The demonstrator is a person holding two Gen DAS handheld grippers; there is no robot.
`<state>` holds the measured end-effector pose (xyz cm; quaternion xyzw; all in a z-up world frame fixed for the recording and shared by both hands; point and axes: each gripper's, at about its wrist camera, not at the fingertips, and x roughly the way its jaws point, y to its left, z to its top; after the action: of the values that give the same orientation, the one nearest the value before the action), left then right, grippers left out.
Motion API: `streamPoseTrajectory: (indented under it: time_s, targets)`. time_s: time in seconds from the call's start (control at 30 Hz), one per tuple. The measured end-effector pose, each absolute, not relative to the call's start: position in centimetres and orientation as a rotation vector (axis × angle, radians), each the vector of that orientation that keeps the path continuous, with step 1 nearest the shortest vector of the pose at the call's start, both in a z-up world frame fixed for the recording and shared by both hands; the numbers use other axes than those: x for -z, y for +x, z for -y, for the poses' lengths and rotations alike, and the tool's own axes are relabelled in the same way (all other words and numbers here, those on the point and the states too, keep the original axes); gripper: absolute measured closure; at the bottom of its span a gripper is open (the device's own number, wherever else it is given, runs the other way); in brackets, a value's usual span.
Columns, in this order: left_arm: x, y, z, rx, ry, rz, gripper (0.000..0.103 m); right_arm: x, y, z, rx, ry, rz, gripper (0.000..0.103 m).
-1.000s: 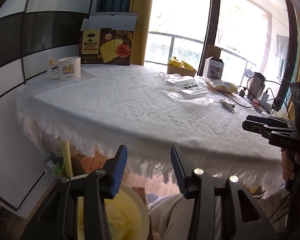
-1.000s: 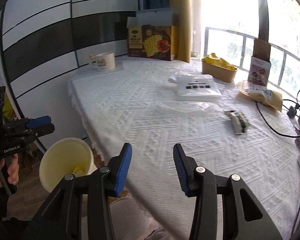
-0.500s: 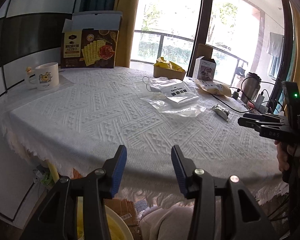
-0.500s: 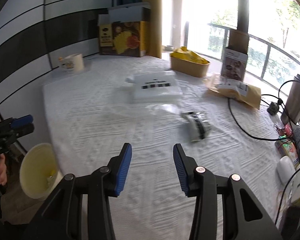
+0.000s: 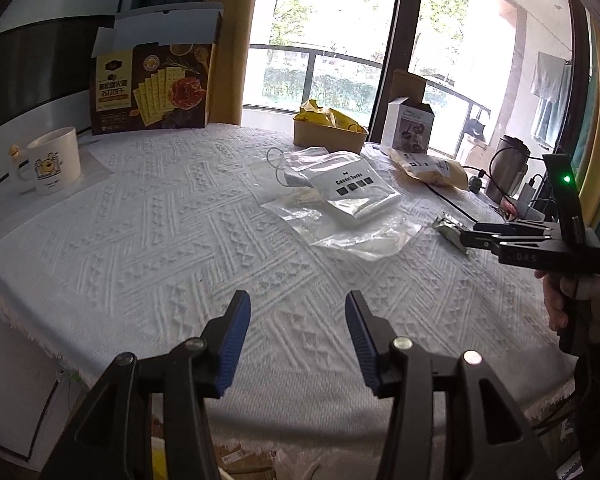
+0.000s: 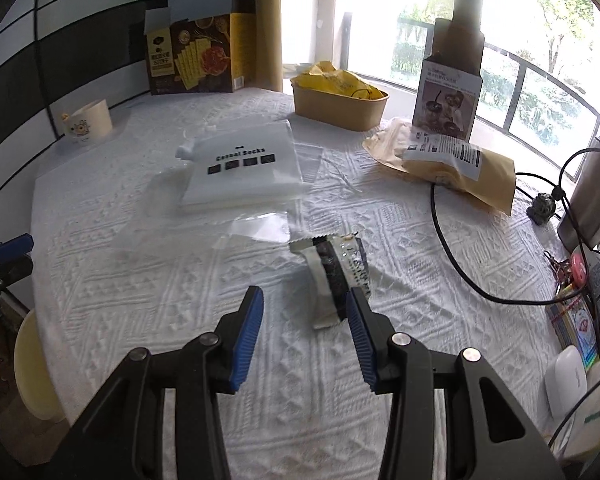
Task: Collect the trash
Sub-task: 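Grasp the small black-and-white snack wrapper with the right tool, then grasp the clear plastic bag beside the Casual Socks bag with the left tool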
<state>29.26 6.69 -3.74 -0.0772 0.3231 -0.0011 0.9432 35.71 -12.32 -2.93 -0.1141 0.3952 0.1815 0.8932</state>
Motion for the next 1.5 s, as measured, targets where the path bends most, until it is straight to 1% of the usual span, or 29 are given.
streamPoseTrajectory:
  time_s: [0.23,0.37,0.47,0.5,0.53,0.67,0.83,0.97,1.03,1.23,1.27,1.3,1.33,1.4,1.47,1.5]
  targets:
    - [4.0,33.3,-6.3,0.063,-0.123,-0.695,0.053,4.2,38.7,12.2,-0.359,-0.233,-0.846,0.062]
    - [3.9,35.8,-5.7,0.138,-0.116,-0.732,0.053,4.8,39.9,12.6,-0.400,-0.176,-0.896,0.062]
    - [3.4,37.8,-4.6,0.166,-0.055,-0.741,0.053,5.0,40.3,13.0,-0.411,-0.143,-0.913,0.062]
    - [3.2,38.5,-4.2,0.176,-0.044,-0.743,0.053,5.0,40.3,13.0,-0.421,-0.137,-0.911,0.065]
    - [3.2,39.4,-3.8,0.191,-0.035,-0.746,0.053,4.9,40.2,13.1,-0.433,-0.131,-0.911,0.078]
    - [3.6,43.3,-2.1,0.220,0.046,-0.798,0.053,4.6,39.8,13.1,-0.488,-0.104,-0.887,0.084]
    - [3.5,46.6,-0.4,0.327,0.129,-0.823,0.053,4.0,39.3,13.6,-0.501,-0.073,-0.853,0.084]
    - [5.2,49.1,0.7,0.289,0.245,-0.894,0.053,3.7,39.3,14.2,-0.507,-0.045,-0.844,0.084]
    - [5.9,49.5,1.0,0.275,0.297,-0.901,0.053,3.6,39.2,14.4,-0.509,-0.038,-0.843,0.084]
    - [6.4,50.8,-0.1,0.315,0.226,-0.896,0.053,3.5,38.9,14.6,-0.514,-0.031,-0.832,0.084]
    - [6.5,50.8,-0.3,0.324,0.207,-0.892,0.055,3.5,38.8,14.6,-0.514,-0.031,-0.829,0.084]
    - [6.6,51.0,-0.4,0.336,0.193,-0.889,0.065,3.5,38.7,14.7,-0.514,-0.030,-0.827,0.084]
    - [6.5,50.9,-0.5,0.345,0.184,-0.886,0.071,3.4,38.7,14.7,-0.515,-0.028,-0.827,0.084]
    - [6.5,50.9,-0.3,0.363,0.178,-0.887,0.092,3.5,38.6,14.9,-0.514,-0.025,-0.826,0.084]
    - [6.4,50.5,0.1,0.365,0.187,-0.886,0.100,3.4,38.5,14.9,-0.514,-0.024,-0.825,0.084]
    - [6.4,50.3,0.3,0.363,0.190,-0.885,0.101,3.4,38.5,14.9,-0.513,-0.025,-0.823,0.084]
